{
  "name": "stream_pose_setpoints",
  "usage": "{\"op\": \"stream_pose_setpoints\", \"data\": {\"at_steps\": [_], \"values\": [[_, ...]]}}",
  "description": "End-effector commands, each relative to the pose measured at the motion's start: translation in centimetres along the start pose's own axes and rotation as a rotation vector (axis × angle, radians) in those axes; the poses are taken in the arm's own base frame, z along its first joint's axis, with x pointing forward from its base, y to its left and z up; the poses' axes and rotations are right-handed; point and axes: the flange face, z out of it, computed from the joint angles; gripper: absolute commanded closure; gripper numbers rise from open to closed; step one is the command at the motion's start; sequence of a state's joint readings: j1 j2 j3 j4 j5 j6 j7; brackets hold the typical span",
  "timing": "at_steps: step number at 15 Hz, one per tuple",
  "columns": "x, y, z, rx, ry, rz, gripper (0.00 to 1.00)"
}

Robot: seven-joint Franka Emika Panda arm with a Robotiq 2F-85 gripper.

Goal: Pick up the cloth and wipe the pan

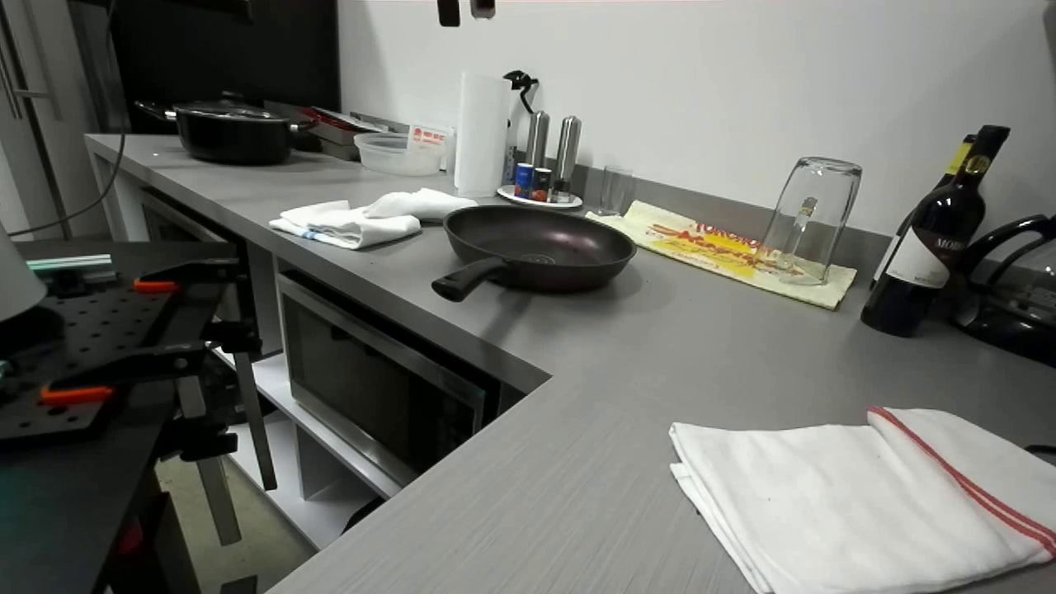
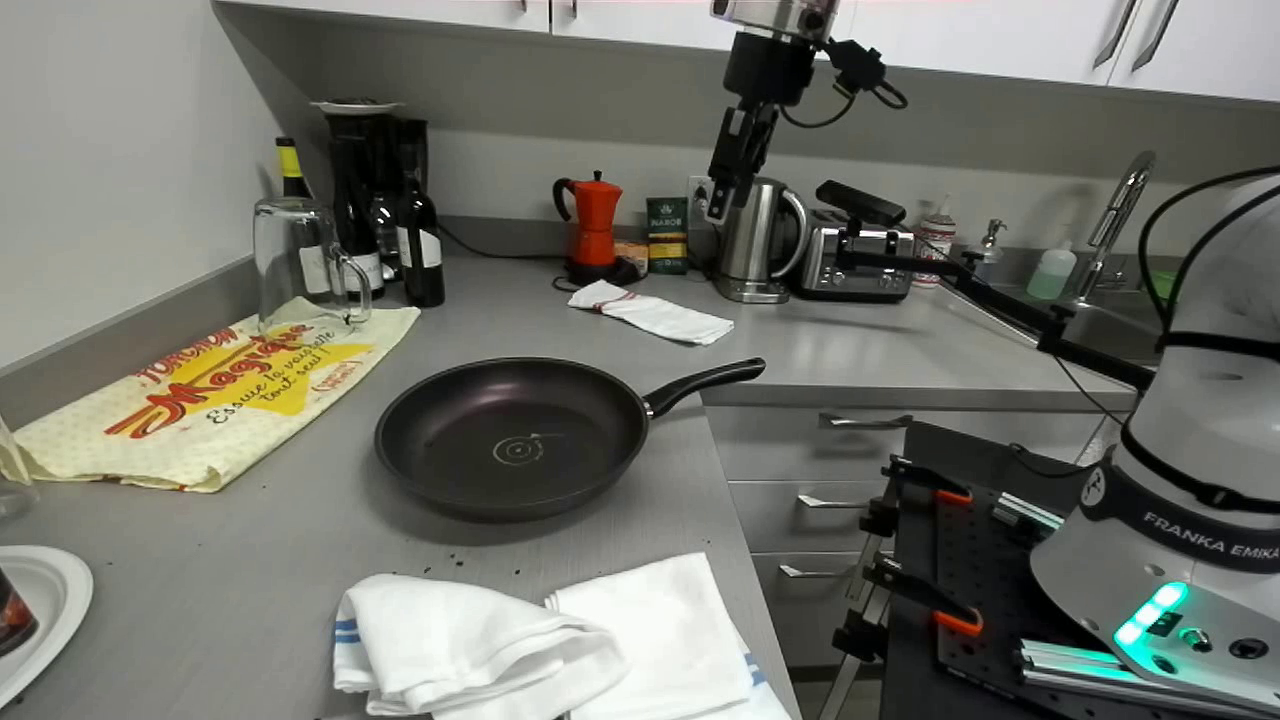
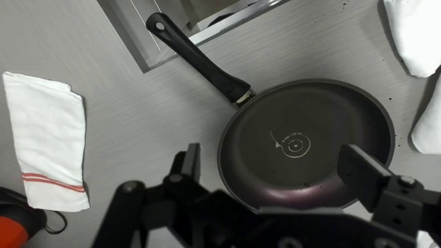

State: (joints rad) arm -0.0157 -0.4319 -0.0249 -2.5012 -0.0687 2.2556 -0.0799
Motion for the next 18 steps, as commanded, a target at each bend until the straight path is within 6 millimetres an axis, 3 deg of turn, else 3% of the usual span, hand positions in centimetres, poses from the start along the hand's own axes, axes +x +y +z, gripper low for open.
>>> {"op": "stream_pose_setpoints", "data": {"at_steps": [1, 3, 6, 14, 18], "values": [[0.7, -0.1, 2.2, 0.026, -0.032, 0.000, 0.00], [1.4, -0.4, 4.5, 0.045, -0.061, 0.022, 0.00], [3.1, -2.7, 7.5, 0.083, -0.086, 0.015, 0.00], [7.6, -14.1, 11.8, 0.190, -0.126, -0.077, 0.00], [10.0, -17.9, 14.3, 0.285, -0.115, -0.046, 0.00]]}}
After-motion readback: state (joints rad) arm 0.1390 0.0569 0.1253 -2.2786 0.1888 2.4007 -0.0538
